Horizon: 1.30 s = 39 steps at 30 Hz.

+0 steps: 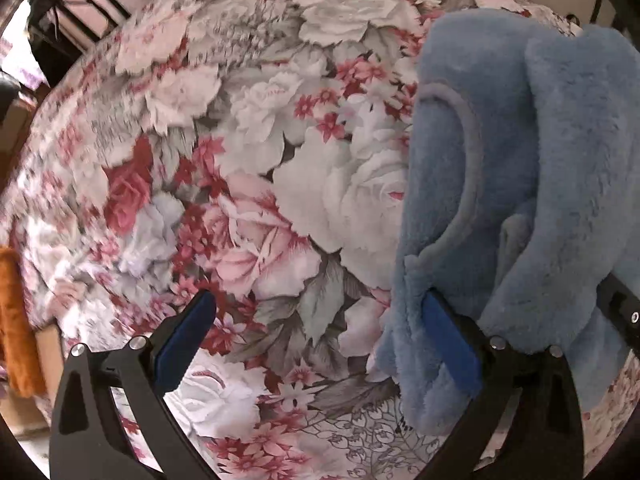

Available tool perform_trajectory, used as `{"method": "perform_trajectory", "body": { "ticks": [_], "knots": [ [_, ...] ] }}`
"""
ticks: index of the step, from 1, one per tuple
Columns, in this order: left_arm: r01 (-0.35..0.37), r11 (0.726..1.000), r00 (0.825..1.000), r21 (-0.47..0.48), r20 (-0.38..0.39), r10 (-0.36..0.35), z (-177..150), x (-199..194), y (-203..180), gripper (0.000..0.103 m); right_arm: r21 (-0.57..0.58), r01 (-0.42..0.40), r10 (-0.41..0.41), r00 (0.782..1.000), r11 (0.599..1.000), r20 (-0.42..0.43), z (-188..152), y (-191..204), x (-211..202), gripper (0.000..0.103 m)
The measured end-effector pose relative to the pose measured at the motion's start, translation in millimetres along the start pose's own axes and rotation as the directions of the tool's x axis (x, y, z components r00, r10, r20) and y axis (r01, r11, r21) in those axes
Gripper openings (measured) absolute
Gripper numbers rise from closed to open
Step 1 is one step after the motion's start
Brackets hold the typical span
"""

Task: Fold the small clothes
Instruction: 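Open the right gripper and regrasp the folded jacket bundle, then close the right gripper on the blue jacket bundle's folded end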

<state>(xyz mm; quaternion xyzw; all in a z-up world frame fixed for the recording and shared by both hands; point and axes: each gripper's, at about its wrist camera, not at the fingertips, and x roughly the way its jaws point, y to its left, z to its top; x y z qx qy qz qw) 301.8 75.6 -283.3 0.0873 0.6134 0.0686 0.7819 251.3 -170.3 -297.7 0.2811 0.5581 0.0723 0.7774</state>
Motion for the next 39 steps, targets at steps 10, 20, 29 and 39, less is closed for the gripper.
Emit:
{"method": "perform_trajectory", "body": {
  "ticks": [10,20,29,39],
  "knots": [
    [0.065,0.996,0.997,-0.062,-0.03,-0.067,-0.1,6.3,12.9,0.099,-0.153,-0.027,0.056,0.981,0.988,0.185,14.0,55.7,-54.3,0.005],
    [0.099,0.991,0.992,-0.09,-0.064,-0.105,15.5,21.8,26.3,0.099,-0.21,0.037,-0.023,0.997,0.977,0.067,56.4,88.5,50.3,0.0],
    [0.151,0.982,0.982,-0.115,-0.099,-0.163,35.6,31.7,39.7,0.099,-0.182,-0.021,0.029,0.999,0.983,0.046,67.3,72.2,60.9,0.0],
    [0.26,0.951,0.964,-0.165,-0.006,-0.265,57.1,3.2,49.8,0.098,-0.165,0.002,0.028,0.983,0.986,0.184,35.3,40.2,-63.6,0.006]
  ]
}}
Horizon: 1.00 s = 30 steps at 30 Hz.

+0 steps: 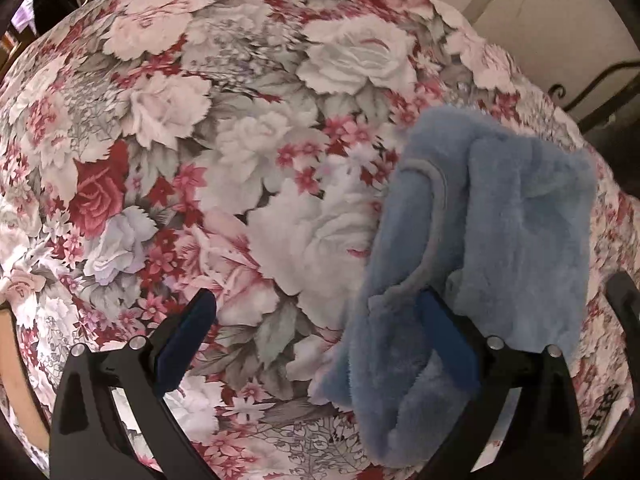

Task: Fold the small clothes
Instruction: 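Close the right gripper on the blue jacket bundle's folded end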

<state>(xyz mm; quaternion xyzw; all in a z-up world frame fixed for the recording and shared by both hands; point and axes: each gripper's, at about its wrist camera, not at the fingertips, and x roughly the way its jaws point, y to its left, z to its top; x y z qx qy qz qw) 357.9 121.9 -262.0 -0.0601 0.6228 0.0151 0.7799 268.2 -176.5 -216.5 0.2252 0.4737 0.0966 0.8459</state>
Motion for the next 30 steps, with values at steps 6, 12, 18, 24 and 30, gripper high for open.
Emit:
{"method": "perform_trajectory", "body": {
  "ticks": [6,12,18,24,30],
  "knots": [
    [-0.036,0.999,0.999,-0.005,-0.019,0.036,1.1,15.3,-0.4,0.099,-0.001,0.064,-0.064,0.988,0.998,-0.139,-31.5,-18.9,25.7,0.002],
    [-0.05,0.999,0.998,0.003,-0.032,0.05,-9.0,33.5,-0.1,0.099,0.019,0.087,-0.083,0.982,0.996,-0.171,-41.0,-40.1,53.5,0.0],
    [-0.001,0.999,0.999,-0.037,-0.053,-0.001,-9.2,21.4,-1.4,0.099,0.022,0.074,-0.07,0.986,0.997,-0.151,-37.5,-31.6,39.0,0.003],
    [0.222,0.974,0.975,-0.051,0.003,-0.222,-0.8,-10.0,6.8,0.098,0.034,-0.013,0.013,1.0,0.999,-0.007,-19.4,-27.8,-11.9,0.052],
    [0.401,0.91,0.913,-0.107,-0.042,-0.407,2.5,9.4,19.2,0.098,0.12,-0.094,0.096,0.995,0.988,-0.012,-17.2,-63.4,-14.7,0.053]
  ]
}}
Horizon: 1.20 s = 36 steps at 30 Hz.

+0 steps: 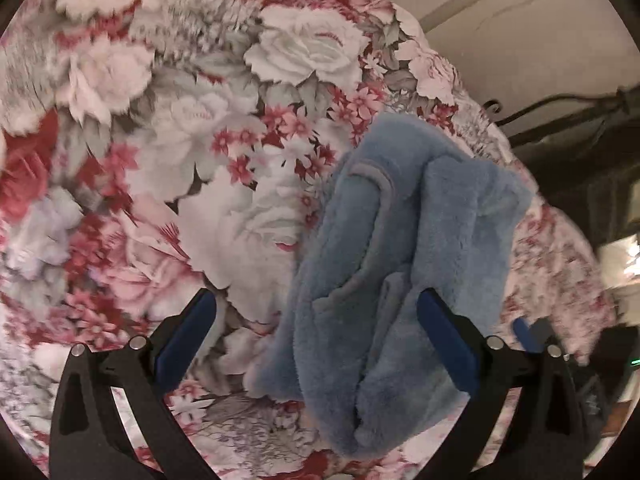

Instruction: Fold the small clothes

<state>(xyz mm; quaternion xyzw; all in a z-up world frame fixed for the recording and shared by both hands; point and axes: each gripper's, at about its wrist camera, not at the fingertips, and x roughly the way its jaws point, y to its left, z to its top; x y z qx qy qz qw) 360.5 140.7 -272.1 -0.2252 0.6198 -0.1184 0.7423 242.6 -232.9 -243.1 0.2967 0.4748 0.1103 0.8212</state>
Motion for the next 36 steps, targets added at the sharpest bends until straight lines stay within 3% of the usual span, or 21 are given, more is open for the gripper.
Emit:
{"method": "perform_trajectory", "body": {
  "ticks": [3,9,12,17,20,22,25,27,28,29,31,33,36],
  "knots": [
    [0.082,0.996,0.997,-0.03,-0.009,-0.082,-1.7,4.7,5.2,0.098,0.04,-0.045,0.046,0.999,0.998,-0.017,-1.3,-18.5,-0.8,0.058],
    [0.158,0.986,0.987,0.048,0.002,-0.158,-6.0,3.4,-20.7,0.098,0.167,-0.162,0.167,0.986,0.973,-0.015,0.5,-43.4,1.1,0.065],
    [0.161,0.984,0.987,0.075,0.013,-0.162,-6.0,3.9,-29.1,0.098,0.23,-0.221,0.229,0.973,0.948,-0.009,0.7,-53.7,6.2,0.066],
    [0.153,0.985,0.98,0.074,0.113,-0.161,-2.0,-23.2,-29.1,0.098,0.259,-0.219,0.233,0.972,0.941,-0.026,-2.1,-58.0,17.7,0.066],
    [0.179,0.979,0.973,0.1,0.13,-0.191,-4.2,-36.7,-32.6,0.098,0.24,-0.198,0.212,0.977,0.95,-0.036,-1.3,-46.6,20.7,0.066],
    [0.143,0.977,0.982,0.158,0.102,-0.16,-9.1,-32.2,-44.9,0.098,0.205,-0.148,0.161,0.986,0.968,-0.051,-0.1,-38.1,19.8,0.066],
    [0.004,0.971,0.998,0.238,0.06,-0.018,-18.8,-7.1,-59.4,0.098,0.195,-0.121,0.135,0.989,0.973,-0.059,-2.3,-34.5,20.7,0.066],
    [-0.111,0.96,0.994,0.259,0.005,0.113,-22.0,24.2,-51.8,0.099,0.215,-0.122,0.138,0.989,0.969,-0.061,-2.4,-38.0,22.9,0.066],
    [-0.083,0.972,0.994,0.219,-0.051,0.096,-21.6,42.5,-36.8,0.099,0.221,-0.123,0.139,0.988,0.967,-0.06,-1.9,-39.5,23.1,0.066],
    [-0.021,0.988,0.995,0.155,-0.09,0.035,-19.4,49.8,-23.4,0.099,0.224,-0.123,0.139,0.989,0.967,-0.056,-1.7,-40.0,22.8,0.066],
    [0.067,0.996,0.993,0.064,-0.103,-0.06,-13.1,47.7,-6.6,0.099,0.226,-0.132,0.147,0.988,0.965,-0.049,-0.6,-41.4,22.1,0.066],
    [0.149,0.988,0.986,0.039,-0.074,-0.146,-10.9,39.6,-3.9,0.099,0.226,-0.152,0.167,0.985,0.962,-0.048,0.9,-41.1,23.8,0.067],
    [0.191,0.98,0.979,0.05,-0.083,-0.186,-11.3,42.4,-3.9,0.099,0.217,-0.157,0.174,0.983,0.963,-0.061,1.9,-43.4,30.4,0.068]
  ]
}}
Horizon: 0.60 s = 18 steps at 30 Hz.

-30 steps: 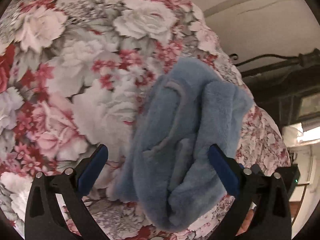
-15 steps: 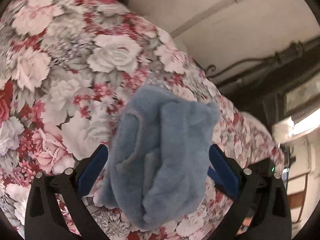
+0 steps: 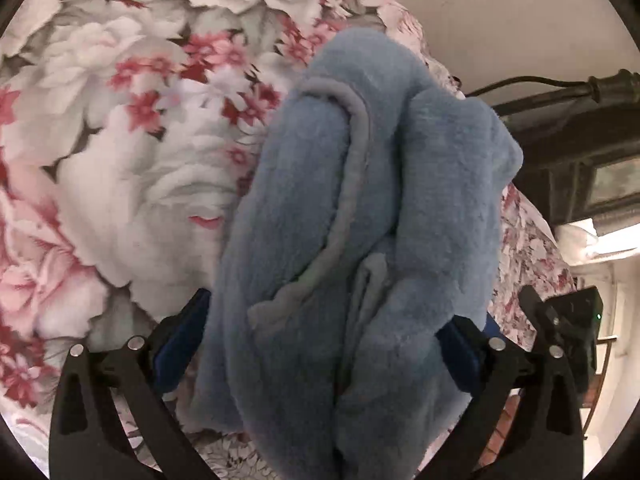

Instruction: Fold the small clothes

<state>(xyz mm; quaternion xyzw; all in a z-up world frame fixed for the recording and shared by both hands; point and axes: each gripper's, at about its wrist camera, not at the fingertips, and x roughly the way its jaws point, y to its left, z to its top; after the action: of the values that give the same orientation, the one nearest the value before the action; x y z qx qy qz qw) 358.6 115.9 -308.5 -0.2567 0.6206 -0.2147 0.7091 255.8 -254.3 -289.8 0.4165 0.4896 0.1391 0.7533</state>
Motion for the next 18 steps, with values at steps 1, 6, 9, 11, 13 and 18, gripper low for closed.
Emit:
{"method": "perform_trajectory", "body": {
  "ticks": [1,6,9,11,13,18],
  "knots": [
    [0.009,1.0,1.0,-0.003,0.0,-0.009,0.7,0.1,1.5,0.099,-0.003,-0.001,0.001,1.0,1.0,-0.004,0.9,-0.7,2.9,0.069],
    [0.044,0.999,0.999,-0.017,-0.005,-0.045,5.9,-0.7,12.6,0.099,-0.017,0.016,-0.017,0.999,1.0,-0.035,2.9,-9.5,25.6,0.073],
    [0.039,0.999,0.999,-0.016,0.0,-0.039,9.0,1.7,18.5,0.099,-0.004,-0.025,0.025,0.999,1.0,-0.048,-0.1,-13.8,40.5,0.076],
    [0.04,0.999,0.999,-0.02,0.004,-0.04,10.4,2.6,19.7,0.099,0.025,-0.065,0.067,0.996,0.998,-0.064,-3.2,-17.8,51.1,0.076],
    [0.037,0.999,0.999,-0.011,-0.001,-0.037,10.4,2.8,19.6,0.099,0.043,-0.085,0.088,0.994,0.995,-0.058,-6.7,-21.9,58.5,0.075],
    [0.051,0.998,0.998,0.022,-0.023,-0.051,8.3,2.8,10.2,0.094,-0.001,-0.054,0.054,0.997,0.999,-0.062,-11.7,-7.9,63.3,0.058]
  ]
}}
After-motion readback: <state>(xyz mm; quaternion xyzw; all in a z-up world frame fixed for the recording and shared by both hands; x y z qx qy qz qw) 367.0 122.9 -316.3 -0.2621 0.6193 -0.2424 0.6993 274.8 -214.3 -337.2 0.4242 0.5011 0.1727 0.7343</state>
